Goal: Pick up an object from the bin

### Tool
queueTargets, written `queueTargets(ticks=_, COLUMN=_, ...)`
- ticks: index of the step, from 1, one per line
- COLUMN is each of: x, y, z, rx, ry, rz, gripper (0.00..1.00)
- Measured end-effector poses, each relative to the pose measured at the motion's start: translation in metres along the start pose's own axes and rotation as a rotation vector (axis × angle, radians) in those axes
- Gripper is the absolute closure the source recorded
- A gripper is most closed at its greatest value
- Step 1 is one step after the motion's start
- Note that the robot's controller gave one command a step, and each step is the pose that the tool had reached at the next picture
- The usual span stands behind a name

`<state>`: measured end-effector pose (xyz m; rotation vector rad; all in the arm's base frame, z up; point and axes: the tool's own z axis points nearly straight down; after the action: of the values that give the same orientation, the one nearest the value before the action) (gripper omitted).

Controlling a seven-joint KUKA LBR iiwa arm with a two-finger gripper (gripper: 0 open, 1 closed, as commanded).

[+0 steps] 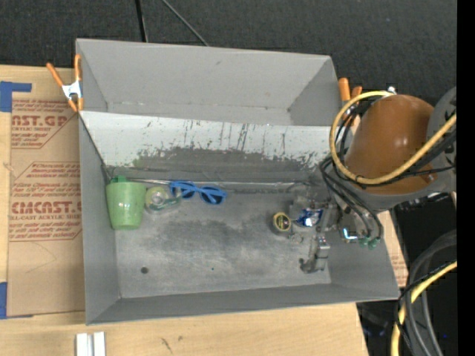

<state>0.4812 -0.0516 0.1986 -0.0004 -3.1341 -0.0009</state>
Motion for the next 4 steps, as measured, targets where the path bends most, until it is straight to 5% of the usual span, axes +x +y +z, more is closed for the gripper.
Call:
queueTargets(ticks=1, x=-0.066, y=-0.038, z=0.057, rx=0.0, ry=-0.008, rz=0.178, gripper=0.0)
queueTargets(ticks=2, x=-0.069, y=-0.016, z=-0.073, rx=0.002, ry=-0.016, rz=-0.132, gripper=0.0)
queueTargets(ticks=3, x=-0.079, y=-0.066, z=0.064, rx=-0.001, ry=-0.002, rz=-0.044, gripper=0.0)
queueTargets(ticks=4, x=-0.081, y=-0.065, z=0.06, rx=0.001, ry=-0.009, rz=-0.047, gripper=1.0)
